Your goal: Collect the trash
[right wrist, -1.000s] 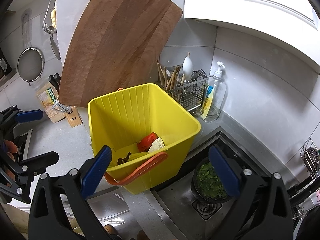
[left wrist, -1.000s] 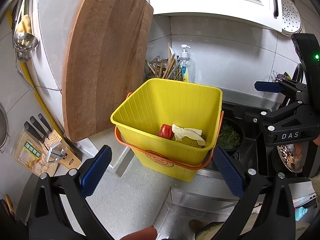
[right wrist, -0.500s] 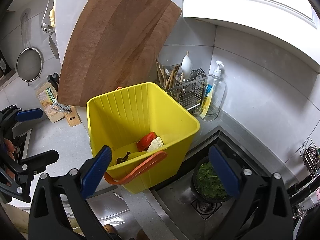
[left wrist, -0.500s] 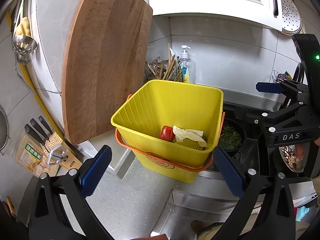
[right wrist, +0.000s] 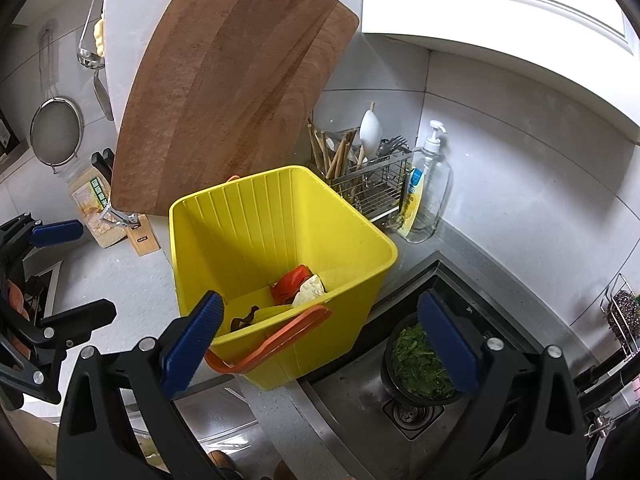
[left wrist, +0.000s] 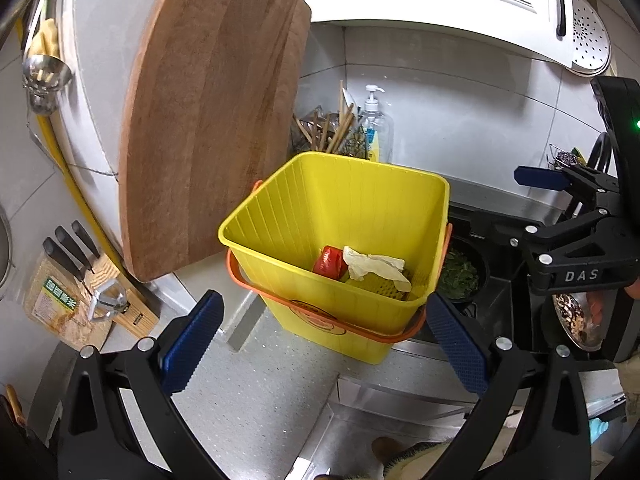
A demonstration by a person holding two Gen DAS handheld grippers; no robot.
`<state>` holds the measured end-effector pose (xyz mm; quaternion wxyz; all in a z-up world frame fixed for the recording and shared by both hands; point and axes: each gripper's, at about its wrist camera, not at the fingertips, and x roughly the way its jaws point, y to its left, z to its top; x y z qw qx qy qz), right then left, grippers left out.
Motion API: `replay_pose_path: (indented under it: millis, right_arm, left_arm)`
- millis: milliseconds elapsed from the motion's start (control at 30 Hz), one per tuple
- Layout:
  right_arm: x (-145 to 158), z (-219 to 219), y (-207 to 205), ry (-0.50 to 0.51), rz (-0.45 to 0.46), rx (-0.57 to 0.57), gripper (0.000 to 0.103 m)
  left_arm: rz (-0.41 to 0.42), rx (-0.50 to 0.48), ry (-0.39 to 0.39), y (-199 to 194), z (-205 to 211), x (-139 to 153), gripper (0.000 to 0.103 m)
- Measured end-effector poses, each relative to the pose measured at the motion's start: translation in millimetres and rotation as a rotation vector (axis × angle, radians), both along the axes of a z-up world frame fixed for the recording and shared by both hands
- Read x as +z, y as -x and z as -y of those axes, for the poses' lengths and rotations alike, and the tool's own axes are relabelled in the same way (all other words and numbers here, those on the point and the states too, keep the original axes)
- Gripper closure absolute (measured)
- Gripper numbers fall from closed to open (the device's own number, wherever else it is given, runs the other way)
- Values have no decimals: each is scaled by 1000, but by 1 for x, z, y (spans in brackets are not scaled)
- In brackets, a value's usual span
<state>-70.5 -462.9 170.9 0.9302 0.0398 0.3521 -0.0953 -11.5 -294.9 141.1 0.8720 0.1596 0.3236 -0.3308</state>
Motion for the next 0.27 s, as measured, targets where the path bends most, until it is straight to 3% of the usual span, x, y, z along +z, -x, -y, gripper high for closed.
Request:
replay_pose_path:
  millis: [267]
  right_arm:
    - [-1,2,-3,-2,1,2,8]
  left_arm:
    - [26,-49,-23,4,8,-1,4]
